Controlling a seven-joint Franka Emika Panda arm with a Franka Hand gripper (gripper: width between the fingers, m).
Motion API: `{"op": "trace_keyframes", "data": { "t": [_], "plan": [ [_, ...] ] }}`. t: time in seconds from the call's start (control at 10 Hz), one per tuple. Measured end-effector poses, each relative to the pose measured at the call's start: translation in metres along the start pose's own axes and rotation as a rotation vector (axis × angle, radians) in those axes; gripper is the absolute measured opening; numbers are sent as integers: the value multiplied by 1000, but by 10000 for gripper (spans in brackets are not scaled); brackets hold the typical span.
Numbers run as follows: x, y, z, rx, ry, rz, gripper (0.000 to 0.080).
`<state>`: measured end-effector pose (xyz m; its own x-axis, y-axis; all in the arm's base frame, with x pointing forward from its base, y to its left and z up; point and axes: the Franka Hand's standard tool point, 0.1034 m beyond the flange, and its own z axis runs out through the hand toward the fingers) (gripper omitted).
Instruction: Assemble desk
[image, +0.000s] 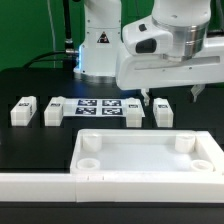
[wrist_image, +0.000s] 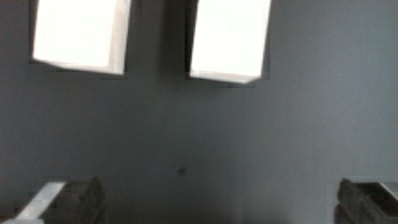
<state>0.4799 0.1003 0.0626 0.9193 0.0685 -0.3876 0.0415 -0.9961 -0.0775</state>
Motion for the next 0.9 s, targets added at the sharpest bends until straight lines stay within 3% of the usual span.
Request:
{"op": "trace_keyframes", "data": {
  "t": [0.2, 0.4, 0.5, 0.8, 0.9],
  "plan": [
    [-5, -1, 4, 4, -158, 6, 649],
    [5, -4, 11, 14, -325, 35, 649],
    [2, -4, 15, 14, -388, 32, 649],
    [5, -5, 17, 13, -411, 38, 649],
    [-3, -8, 20, -2, -451, 79, 649]
  ]
}}
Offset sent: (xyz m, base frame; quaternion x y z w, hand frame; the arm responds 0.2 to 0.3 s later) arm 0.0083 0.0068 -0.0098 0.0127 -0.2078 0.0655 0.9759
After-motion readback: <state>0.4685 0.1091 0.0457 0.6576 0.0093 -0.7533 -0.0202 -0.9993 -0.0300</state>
